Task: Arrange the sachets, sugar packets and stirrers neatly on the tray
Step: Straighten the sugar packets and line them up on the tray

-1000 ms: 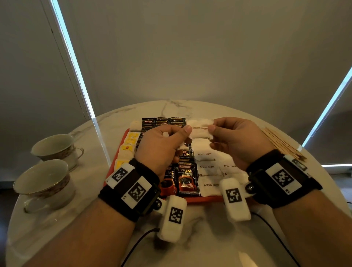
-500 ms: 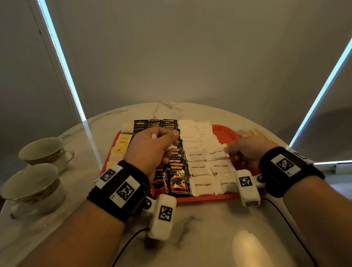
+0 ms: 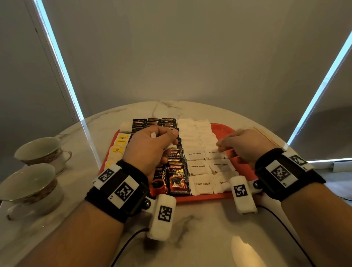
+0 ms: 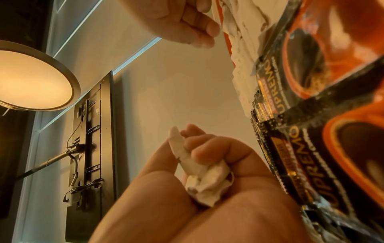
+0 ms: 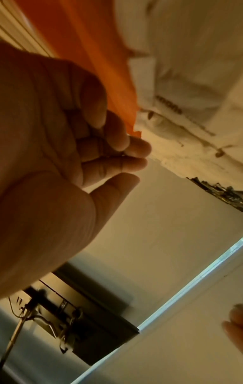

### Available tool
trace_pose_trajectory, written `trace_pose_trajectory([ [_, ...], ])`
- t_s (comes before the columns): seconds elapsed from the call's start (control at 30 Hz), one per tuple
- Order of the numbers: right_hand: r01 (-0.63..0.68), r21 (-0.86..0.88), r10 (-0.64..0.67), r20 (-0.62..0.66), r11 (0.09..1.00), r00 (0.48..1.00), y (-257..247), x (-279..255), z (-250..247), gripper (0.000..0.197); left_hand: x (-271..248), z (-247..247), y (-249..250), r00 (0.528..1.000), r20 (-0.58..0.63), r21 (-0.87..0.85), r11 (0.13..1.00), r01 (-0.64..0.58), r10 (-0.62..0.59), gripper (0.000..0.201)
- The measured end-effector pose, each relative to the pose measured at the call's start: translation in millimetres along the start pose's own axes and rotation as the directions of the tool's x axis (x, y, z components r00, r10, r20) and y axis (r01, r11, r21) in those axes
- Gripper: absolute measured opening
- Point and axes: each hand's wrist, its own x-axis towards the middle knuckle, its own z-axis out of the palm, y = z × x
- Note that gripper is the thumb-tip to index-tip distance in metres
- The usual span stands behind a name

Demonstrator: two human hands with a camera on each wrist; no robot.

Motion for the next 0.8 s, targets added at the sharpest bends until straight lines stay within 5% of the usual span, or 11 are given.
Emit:
trace_pose_trajectory([
  [0.1,0.017,-0.023,-0.016,0.052,1.0,0.999,-2,-6,3,0.011,-2,1,1,1.0,0.006,0.002,1.0,0.01,-0.01,0.01],
  [0.23,0.063,0.164,-0.043,-0.122,0.984,0.992,3,-6,0,0.011,-2,-1,4,0.999,-0.001,-0.013,0.999,0.041,-0.041,0.012],
  [0.4,-0.092,0.535,0.076,0.052,0.84,0.996,13,-9,8,0.073,-4,3,11,0.991,0.009,-0.103,0.986,0.134,-0.134,0.01],
  [0.57,-0.136,0.565,0.044,0.174,0.814,0.984,5,-22,13,0.063,-5,5,13,0.98,0.013,-0.152,0.969,0.197,-0.197,0.02],
  [0.8,-0.077,0.623,0.042,0.071,0.778,0.997,15,-33,7,0.063,-7,5,14,0.978,0.0,-0.17,0.964,0.204,-0.207,0.024],
])
